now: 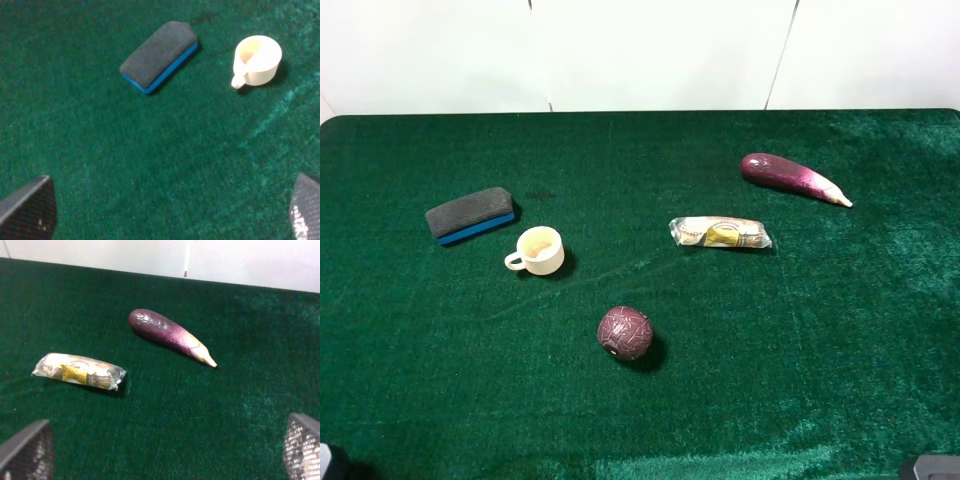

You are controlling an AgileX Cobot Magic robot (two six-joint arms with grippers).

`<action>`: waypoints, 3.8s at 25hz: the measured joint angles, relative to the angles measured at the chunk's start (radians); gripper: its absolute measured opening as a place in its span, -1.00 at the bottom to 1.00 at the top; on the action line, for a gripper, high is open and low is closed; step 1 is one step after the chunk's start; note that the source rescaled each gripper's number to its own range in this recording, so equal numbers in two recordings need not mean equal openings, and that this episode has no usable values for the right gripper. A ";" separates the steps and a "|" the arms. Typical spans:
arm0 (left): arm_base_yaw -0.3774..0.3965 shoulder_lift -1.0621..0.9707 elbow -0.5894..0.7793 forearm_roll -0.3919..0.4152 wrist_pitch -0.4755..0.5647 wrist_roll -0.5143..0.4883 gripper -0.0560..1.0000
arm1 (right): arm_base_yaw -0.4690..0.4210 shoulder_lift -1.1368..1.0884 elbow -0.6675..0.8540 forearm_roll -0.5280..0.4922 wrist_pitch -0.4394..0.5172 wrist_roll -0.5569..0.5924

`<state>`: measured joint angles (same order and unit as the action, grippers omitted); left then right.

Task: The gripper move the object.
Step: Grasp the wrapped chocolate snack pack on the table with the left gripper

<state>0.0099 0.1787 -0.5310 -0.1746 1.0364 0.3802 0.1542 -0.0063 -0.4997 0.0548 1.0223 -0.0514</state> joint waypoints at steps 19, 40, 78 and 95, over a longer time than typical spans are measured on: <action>-0.398 0.798 -0.222 -0.026 -0.333 0.122 0.84 | 0.000 0.000 0.000 0.000 0.000 0.000; -0.707 1.622 -0.964 -0.006 -0.167 0.324 0.84 | 0.000 0.000 0.000 0.000 0.000 0.000; -0.885 2.264 -1.496 0.090 -0.190 0.491 0.84 | 0.000 0.000 0.000 0.002 0.000 0.000; -0.887 2.281 -1.496 0.098 -0.237 0.491 0.73 | 0.000 0.000 0.000 0.004 0.000 0.000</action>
<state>-0.8767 2.4601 -2.0274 -0.0770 0.7998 0.8710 0.1542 -0.0063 -0.4997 0.0587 1.0223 -0.0514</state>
